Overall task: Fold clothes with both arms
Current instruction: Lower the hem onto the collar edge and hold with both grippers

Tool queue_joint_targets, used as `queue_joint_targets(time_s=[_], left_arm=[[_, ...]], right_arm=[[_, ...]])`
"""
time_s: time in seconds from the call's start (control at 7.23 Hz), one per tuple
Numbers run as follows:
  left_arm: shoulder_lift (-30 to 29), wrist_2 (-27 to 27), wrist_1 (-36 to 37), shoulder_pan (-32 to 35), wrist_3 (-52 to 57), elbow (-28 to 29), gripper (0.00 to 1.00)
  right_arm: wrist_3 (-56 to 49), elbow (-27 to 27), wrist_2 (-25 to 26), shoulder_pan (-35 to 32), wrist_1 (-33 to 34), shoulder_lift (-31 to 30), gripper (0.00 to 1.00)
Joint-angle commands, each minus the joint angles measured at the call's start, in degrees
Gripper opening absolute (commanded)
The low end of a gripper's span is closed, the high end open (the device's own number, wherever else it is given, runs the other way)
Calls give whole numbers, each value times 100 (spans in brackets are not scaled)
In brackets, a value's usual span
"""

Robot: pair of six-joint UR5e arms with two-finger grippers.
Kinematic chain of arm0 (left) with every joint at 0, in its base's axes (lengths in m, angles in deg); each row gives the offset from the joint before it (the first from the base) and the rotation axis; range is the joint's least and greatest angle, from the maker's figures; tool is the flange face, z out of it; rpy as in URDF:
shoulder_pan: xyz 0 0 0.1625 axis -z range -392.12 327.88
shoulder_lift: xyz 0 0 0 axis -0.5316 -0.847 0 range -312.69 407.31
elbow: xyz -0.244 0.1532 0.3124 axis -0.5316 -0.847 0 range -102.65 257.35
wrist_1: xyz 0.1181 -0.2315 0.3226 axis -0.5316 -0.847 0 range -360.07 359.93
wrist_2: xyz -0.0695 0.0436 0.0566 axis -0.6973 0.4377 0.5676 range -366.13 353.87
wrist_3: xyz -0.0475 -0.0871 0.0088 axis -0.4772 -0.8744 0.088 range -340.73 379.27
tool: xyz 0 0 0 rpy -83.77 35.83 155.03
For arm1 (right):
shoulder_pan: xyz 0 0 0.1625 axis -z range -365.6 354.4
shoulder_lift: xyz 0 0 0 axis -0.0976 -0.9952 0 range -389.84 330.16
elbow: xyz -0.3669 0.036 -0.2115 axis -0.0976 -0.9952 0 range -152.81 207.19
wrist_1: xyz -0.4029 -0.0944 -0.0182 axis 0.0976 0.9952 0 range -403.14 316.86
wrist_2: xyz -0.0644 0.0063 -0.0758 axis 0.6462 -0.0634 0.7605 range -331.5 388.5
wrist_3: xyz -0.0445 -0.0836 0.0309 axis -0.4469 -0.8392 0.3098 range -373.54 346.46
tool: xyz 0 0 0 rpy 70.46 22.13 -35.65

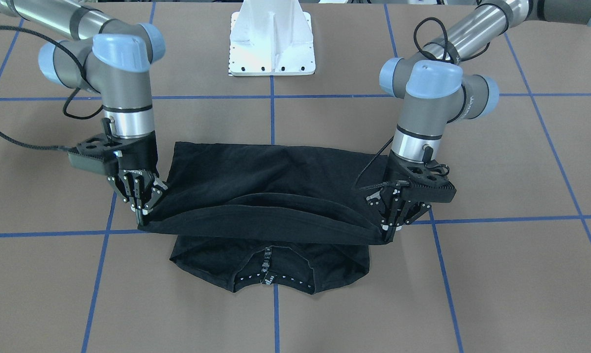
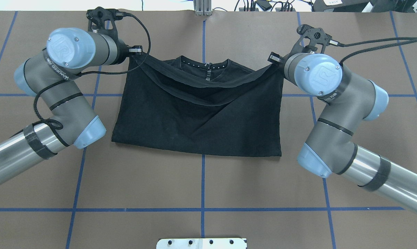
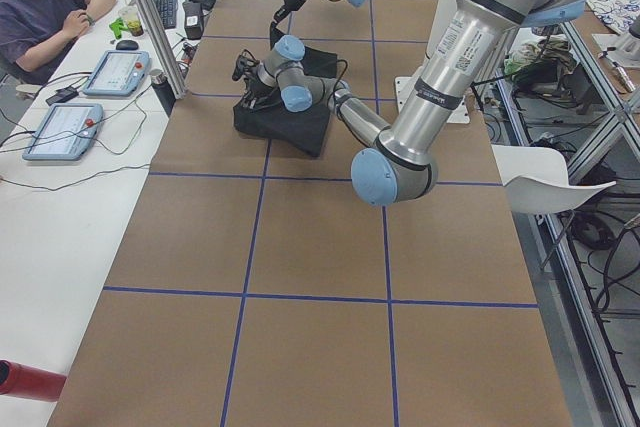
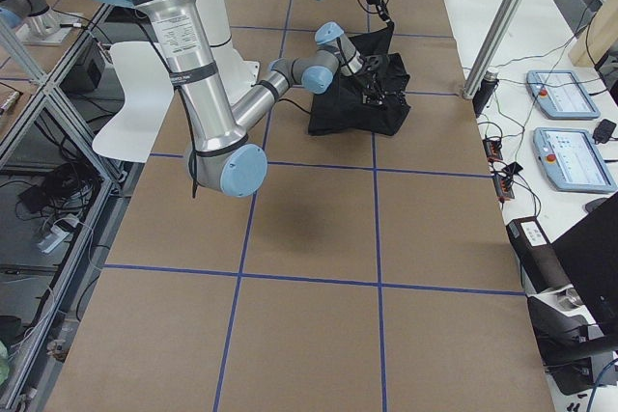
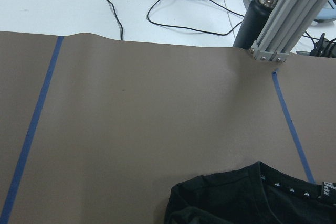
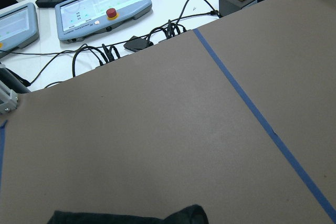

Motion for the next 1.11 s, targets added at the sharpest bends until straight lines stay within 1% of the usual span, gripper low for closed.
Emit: queue_joint_targets(time_s=[0.0, 0.28, 0.41, 0.69, 0.97], left_arm=[[-173, 28, -264, 21, 106, 646, 0], [-418, 107, -416, 21, 306, 1201, 0], [-463, 107, -425, 12, 352, 1325, 0], [-490, 107, -425, 21, 597, 1379, 0], [-551, 99, -433, 21, 598, 1484, 0]], right_arm=[[-6, -468, -10, -28, -19, 138, 0], [-6, -662, -19, -19, -36, 147, 0], [-6, -680, -19, -10, -37, 147, 0], [-23, -872, -19, -1, -37, 147, 0], [-24, -934, -19, -1, -37, 156, 0]])
